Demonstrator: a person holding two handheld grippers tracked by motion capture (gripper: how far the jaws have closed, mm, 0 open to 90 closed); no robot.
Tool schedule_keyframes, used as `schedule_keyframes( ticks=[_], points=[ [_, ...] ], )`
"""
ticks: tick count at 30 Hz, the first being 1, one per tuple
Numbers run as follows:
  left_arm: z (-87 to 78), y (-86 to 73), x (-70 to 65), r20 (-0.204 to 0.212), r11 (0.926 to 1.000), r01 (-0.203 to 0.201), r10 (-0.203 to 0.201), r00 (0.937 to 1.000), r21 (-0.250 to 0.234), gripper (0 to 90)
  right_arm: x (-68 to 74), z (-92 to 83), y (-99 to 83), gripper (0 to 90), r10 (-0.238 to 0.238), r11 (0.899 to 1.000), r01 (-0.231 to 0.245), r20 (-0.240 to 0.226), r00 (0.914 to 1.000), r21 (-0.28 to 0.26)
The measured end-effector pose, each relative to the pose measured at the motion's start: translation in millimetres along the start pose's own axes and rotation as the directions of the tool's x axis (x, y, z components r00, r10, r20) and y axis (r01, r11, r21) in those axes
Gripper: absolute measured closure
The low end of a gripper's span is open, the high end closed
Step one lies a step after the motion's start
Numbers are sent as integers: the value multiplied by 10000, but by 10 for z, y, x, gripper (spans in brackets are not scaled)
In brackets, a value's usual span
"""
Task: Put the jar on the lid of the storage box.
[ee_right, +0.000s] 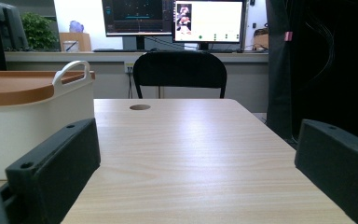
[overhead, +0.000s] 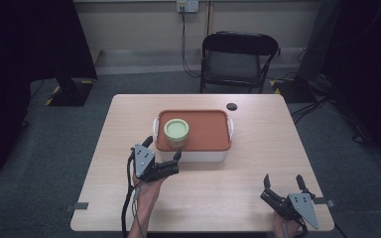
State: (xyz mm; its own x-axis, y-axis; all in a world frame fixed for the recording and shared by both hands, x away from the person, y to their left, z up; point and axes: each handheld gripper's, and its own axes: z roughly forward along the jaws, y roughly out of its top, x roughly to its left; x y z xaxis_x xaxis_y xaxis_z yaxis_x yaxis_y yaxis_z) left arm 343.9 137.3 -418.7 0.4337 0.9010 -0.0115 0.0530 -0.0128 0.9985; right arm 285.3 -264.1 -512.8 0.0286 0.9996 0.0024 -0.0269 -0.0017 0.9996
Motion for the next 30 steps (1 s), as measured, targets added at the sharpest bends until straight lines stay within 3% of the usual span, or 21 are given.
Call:
schedule_keyframes(
  ticks=[3,16,20,22,30],
  points=[
    [-119,-106,-22,-110,10000,21,-21,9999,-68,0,0,1,0,0,-2,10000,2,2,10000,5],
    [-340,-496,-74,-285,9996,191,-185,9994,204,0,1,-2,0,0,-14,10000,14,17,10000,-10],
    [-389,-599,-114,-405,9999,-33,39,9992,146,0,1,0,0,0,-6,10000,6,19,10000,2],
    [-422,-659,-133,-693,9997,-240,238,9973,-24,0,1,0,0,0,-5,10000,5,18,10000,1],
    [-498,-868,-141,-990,9992,-356,338,9945,-159,1,2,-1,0,0,-19,10000,19,22,10000,2]
  ],
)
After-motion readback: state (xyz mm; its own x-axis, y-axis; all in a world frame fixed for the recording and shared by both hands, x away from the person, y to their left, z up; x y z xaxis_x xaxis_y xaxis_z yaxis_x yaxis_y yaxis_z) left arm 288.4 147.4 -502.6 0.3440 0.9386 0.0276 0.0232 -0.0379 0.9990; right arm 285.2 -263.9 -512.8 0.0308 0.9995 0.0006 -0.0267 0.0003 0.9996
